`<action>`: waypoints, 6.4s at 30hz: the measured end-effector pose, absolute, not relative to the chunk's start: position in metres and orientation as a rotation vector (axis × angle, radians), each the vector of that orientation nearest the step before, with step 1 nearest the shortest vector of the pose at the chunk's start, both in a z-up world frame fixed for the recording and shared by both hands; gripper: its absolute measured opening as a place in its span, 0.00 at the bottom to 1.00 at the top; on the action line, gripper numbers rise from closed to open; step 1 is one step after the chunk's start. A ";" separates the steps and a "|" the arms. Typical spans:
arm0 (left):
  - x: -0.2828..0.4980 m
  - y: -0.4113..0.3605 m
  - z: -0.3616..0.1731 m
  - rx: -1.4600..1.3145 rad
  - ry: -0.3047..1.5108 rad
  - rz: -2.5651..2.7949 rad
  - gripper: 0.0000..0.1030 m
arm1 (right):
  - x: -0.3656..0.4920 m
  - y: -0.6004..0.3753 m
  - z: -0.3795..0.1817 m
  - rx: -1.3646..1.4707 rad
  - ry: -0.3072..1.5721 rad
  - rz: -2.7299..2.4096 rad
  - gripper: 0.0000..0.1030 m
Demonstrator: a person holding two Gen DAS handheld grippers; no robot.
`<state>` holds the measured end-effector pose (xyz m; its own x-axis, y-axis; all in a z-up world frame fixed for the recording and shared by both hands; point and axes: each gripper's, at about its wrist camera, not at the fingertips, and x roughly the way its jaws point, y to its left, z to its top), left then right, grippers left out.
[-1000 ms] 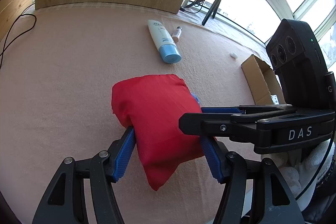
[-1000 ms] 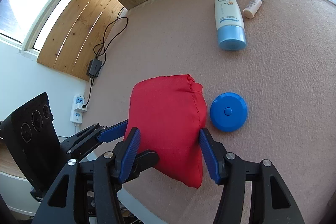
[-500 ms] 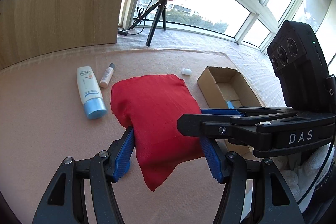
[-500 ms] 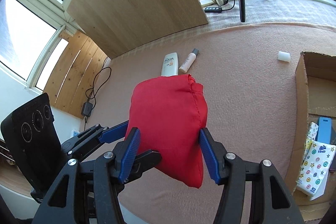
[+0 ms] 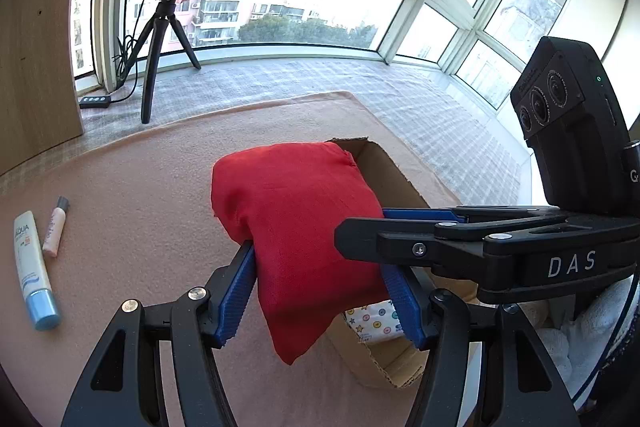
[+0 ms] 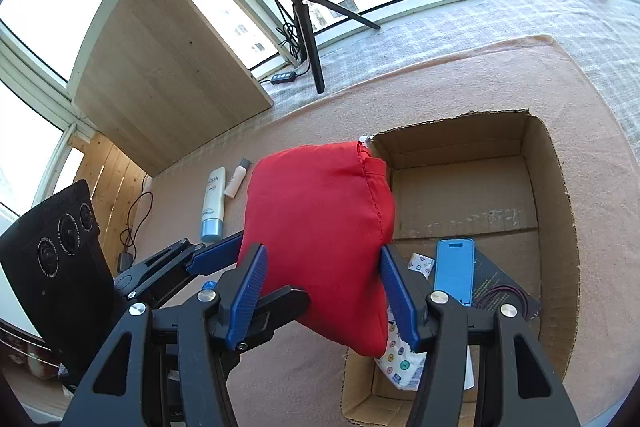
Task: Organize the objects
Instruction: 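Carry the red pouch over the box and open the left tool, then move the right tool to the white cup-shaped object, then grasp the white cup with the right tool while the left tool approaches the blue tape measure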
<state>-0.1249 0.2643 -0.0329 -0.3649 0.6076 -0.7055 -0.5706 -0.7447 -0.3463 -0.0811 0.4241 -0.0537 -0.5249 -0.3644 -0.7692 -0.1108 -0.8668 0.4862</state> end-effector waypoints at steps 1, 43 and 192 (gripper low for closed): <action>-0.128 0.273 -0.035 -1.125 -0.053 2.125 0.63 | -0.081 0.432 -0.055 1.448 -0.744 -2.521 0.53; -0.129 0.284 -0.056 -1.209 -0.046 2.138 0.64 | -0.064 0.467 -0.063 1.454 -0.781 -2.592 0.53; -0.075 0.037 -0.141 -1.503 -0.160 2.412 0.64 | -0.224 0.312 -0.165 2.032 -0.110 -2.392 0.17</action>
